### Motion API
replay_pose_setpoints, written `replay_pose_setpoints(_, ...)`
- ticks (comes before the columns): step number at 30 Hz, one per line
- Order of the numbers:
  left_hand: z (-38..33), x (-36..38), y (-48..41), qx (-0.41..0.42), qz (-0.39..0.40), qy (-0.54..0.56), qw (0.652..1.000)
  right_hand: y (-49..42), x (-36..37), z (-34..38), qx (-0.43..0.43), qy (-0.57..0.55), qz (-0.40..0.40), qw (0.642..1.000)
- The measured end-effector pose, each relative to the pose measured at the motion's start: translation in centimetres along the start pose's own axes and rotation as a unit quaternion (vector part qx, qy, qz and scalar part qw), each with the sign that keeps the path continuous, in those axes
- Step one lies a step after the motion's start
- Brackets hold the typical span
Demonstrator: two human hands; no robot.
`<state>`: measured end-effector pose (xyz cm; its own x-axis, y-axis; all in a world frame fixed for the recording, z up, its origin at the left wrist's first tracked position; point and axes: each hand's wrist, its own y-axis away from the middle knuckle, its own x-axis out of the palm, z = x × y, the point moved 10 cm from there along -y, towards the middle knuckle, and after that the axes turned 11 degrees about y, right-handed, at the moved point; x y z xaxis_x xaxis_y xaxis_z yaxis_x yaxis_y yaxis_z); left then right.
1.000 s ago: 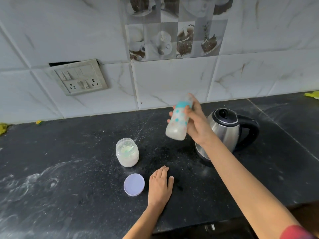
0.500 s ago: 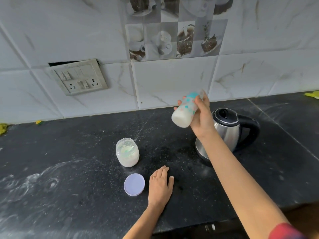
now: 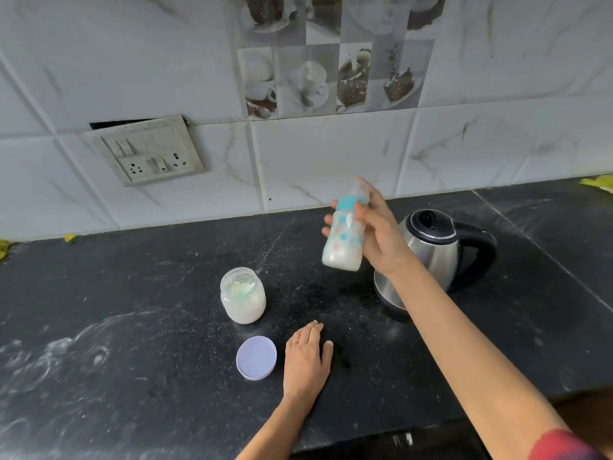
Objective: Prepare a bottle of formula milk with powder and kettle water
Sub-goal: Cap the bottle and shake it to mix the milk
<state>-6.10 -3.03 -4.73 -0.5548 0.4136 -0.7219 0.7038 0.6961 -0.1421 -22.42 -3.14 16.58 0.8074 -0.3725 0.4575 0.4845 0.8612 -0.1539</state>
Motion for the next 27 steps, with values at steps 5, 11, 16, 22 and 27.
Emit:
replay_pose_setpoints(5, -0.1, 0.0, 0.1, 0.005, -0.001, -0.005, 1.0, -0.1, -0.9, -0.3, 0.004, -0.029, -0.025, 0.999)
replay_pose_setpoints(11, -0.2, 0.0, 0.1, 0.006, -0.002, -0.012, 1.0, -0.2, -2.0, 0.5, -0.021, -0.065, -0.077, 0.995)
replay_pose_setpoints(16, -0.1, 0.0, 0.1, -0.003, 0.005, -0.005, 1.0, 0.4, -0.1, 0.4, -0.014, 0.001, 0.002, 1.0)
replay_pose_setpoints(22, -0.2, -0.1, 0.2, -0.002, 0.005, 0.0, 1.0, 0.6, -0.4, -0.4, 0.009, -0.012, -0.005, 1.0)
replay_pose_setpoints(27, -0.5, -0.2, 0.2, 0.004, -0.001, -0.006, 1.0, 0.5, -1.5, 1.6, -0.027, 0.0, -0.057, 0.998)
